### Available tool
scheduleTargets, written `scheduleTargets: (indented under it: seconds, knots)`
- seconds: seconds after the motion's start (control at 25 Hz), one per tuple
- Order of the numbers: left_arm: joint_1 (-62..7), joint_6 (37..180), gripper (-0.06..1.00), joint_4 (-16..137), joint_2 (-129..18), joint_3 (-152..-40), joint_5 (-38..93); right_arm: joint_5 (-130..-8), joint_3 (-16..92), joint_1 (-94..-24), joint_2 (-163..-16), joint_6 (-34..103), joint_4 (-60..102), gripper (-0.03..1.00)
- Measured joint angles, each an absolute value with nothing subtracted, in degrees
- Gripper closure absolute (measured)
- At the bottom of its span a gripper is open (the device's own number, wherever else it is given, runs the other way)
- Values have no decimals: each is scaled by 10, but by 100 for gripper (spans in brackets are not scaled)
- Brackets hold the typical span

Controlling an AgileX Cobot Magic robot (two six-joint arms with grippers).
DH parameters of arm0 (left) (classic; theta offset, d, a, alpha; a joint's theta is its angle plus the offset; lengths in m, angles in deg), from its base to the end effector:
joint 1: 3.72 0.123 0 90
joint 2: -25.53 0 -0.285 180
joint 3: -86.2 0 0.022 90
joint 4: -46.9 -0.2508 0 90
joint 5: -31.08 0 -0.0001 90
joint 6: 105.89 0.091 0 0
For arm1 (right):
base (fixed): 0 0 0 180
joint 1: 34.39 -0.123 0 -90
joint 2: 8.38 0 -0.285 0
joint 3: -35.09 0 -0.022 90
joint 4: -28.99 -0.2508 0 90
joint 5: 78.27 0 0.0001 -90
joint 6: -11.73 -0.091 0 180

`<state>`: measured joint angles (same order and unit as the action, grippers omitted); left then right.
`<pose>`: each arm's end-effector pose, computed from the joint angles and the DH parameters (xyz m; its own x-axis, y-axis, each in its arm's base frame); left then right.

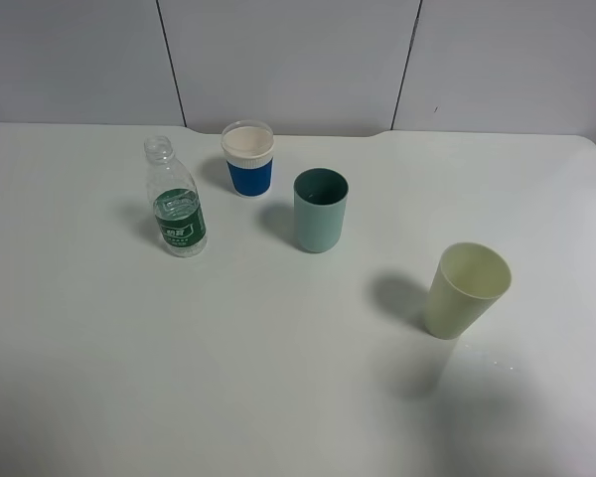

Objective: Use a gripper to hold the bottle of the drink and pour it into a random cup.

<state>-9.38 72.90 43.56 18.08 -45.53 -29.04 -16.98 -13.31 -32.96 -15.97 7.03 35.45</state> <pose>-0.0055 0.0052 0.2797 -0.4326 0.0509 -0.9001 0.0567 0.9980 0.0291 -0.0066 -0.0088 0.2778 -0.4525 0.0389 -0.8909 0.1252 0.9919 -0.0203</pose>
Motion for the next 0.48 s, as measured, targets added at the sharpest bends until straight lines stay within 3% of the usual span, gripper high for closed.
scheduleTargets:
  seconds: [0.48]
  knots:
    - [-94,729,-5,436,181,-455,-290,-170,-133,-330,-160,70,355,33]
